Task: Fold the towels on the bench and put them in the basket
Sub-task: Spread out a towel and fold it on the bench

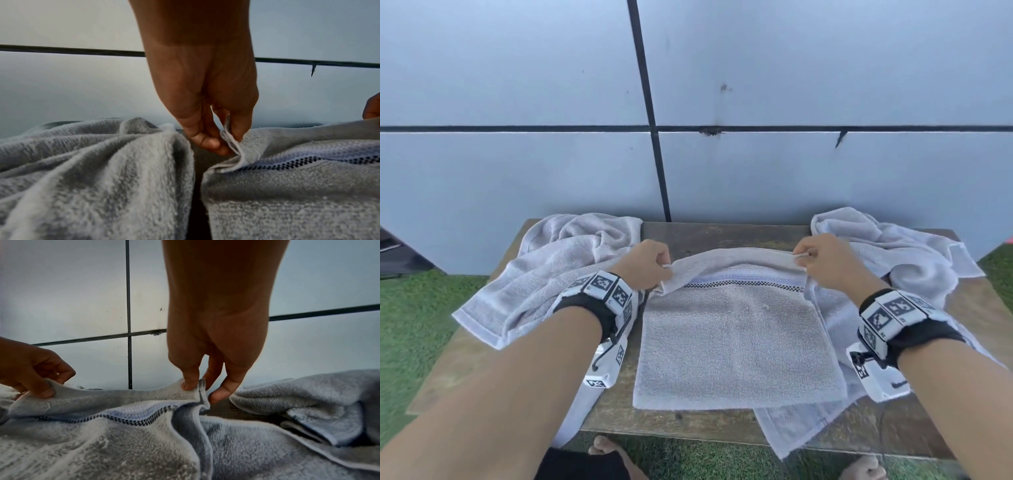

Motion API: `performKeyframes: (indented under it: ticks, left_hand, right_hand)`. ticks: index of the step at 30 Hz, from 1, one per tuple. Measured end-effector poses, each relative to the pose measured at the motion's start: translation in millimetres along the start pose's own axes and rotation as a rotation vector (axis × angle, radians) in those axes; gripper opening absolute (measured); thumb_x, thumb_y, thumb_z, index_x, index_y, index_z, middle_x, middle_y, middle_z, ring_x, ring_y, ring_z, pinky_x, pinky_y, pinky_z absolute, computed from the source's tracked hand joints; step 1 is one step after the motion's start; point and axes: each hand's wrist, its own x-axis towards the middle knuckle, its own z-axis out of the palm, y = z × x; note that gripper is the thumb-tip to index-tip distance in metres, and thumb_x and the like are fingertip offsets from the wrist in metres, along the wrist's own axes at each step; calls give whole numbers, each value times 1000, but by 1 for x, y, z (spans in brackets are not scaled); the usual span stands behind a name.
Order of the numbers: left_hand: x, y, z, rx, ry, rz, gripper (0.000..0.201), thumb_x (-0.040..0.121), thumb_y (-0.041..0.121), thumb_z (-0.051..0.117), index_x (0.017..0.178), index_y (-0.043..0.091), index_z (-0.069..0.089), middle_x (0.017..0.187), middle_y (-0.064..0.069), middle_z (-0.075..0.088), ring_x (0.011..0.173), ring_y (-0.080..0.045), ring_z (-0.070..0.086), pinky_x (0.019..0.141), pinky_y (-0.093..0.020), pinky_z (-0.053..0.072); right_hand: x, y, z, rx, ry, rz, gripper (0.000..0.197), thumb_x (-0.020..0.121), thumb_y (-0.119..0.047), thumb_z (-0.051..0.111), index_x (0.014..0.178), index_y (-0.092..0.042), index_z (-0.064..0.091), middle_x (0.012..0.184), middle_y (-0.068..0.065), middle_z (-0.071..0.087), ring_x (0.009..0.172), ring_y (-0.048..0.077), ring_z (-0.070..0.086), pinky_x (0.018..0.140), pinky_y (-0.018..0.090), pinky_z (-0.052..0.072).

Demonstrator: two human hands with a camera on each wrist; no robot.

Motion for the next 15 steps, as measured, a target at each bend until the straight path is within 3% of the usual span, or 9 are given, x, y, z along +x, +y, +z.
performKeyframes:
  ticks: [2, 5, 8, 12, 14, 15]
  left_hand:
    - [-12, 2, -9, -51, -14, 3, 17, 82, 13, 72, 72, 14, 58, 62, 2, 62, 58, -15, 63, 55, -24, 48]
    - [-37, 6, -17, -87, -25, 11, 12, 79, 14, 80, 76, 8, 70, 63, 1, 65, 49, -6, 55, 44, -14, 40]
    - [-64, 11, -25, -99, 3, 13, 8, 79, 15, 82, 77, 9, 76, 65, -1, 67, 56, -9, 50, 44, -7, 38]
    - [-103, 20, -41, -65, 79, 72, 17, 84, 20, 78, 77, 4, 77, 59, -1, 53, 58, -14, 43, 42, -9, 34]
    - [-121, 21, -49, -24, 88, 78, 29, 89, 30, 73, 68, 10, 73, 60, -3, 48, 59, -15, 40, 42, -13, 32]
    - [-127, 19, -53, -16, 94, 66, 33, 89, 37, 71, 64, 14, 70, 59, -1, 46, 58, -15, 39, 45, -15, 30]
  right_hand:
    - [-14, -1, -8, 16, 28, -9, 9, 90, -14, 65, 86, -20, 70, 76, -3, 67, 63, 11, 56, 57, 23, 38]
    - [-38, -3, -17, 26, 93, -69, 9, 88, -11, 67, 87, -15, 75, 74, -3, 69, 72, 17, 62, 67, 28, 44]
    - [-64, -5, -22, 18, 166, -119, 10, 88, -9, 67, 83, -11, 76, 69, -2, 67, 73, 21, 62, 70, 31, 43]
    - [-98, -9, -30, 40, 246, -179, 14, 90, -7, 65, 80, -8, 75, 70, -4, 62, 74, 20, 57, 70, 28, 36]
    - [-113, -12, -37, 56, 279, -195, 14, 90, -8, 64, 80, -8, 74, 73, 3, 67, 72, 24, 59, 67, 30, 40]
    - [-120, -14, -41, 57, 285, -192, 14, 91, -9, 64, 82, -8, 74, 72, 5, 68, 68, 21, 59, 64, 25, 41]
